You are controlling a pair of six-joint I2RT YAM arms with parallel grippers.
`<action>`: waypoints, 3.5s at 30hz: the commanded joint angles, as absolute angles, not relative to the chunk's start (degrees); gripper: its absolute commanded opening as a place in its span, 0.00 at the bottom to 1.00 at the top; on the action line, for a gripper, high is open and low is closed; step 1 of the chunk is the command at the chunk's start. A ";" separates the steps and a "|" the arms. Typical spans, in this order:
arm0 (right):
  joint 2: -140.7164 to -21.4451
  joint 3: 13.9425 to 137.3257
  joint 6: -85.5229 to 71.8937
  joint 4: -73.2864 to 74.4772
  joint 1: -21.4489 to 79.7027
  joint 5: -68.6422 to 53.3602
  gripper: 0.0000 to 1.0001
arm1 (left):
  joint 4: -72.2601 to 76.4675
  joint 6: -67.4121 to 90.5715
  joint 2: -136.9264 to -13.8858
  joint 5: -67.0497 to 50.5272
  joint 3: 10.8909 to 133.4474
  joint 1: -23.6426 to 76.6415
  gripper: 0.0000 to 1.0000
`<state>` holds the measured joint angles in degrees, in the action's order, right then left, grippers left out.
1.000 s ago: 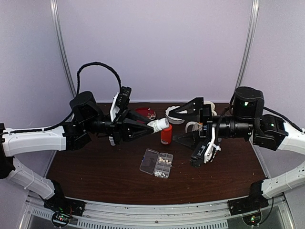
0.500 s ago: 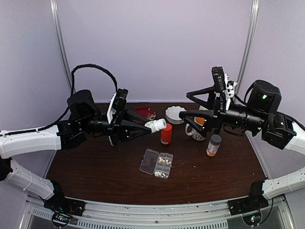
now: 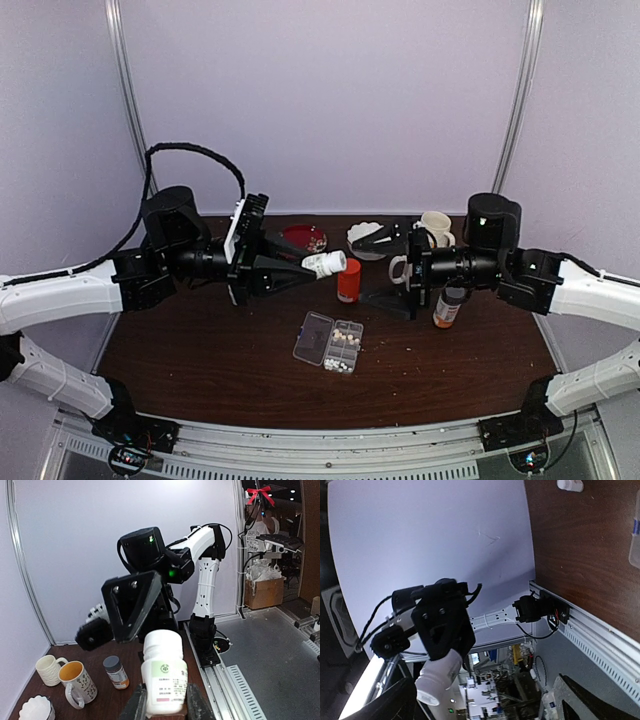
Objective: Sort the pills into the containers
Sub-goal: Unscrew the lid of the pill bottle.
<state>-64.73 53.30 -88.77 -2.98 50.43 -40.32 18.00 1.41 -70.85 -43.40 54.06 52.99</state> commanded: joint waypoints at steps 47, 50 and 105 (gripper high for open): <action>-71.26 65.33 -104.99 3.31 54.21 -44.16 0.69 | 9.73 -21.96 -67.94 -37.79 54.17 53.20 0.08; -70.93 65.41 -104.14 4.57 53.99 -43.64 0.68 | 9.82 -21.91 -67.95 -37.76 54.12 53.25 0.08; -79.99 86.15 -54.63 23.85 56.31 -42.74 0.00 | 13.91 -18.14 -67.25 -39.64 52.52 53.24 0.07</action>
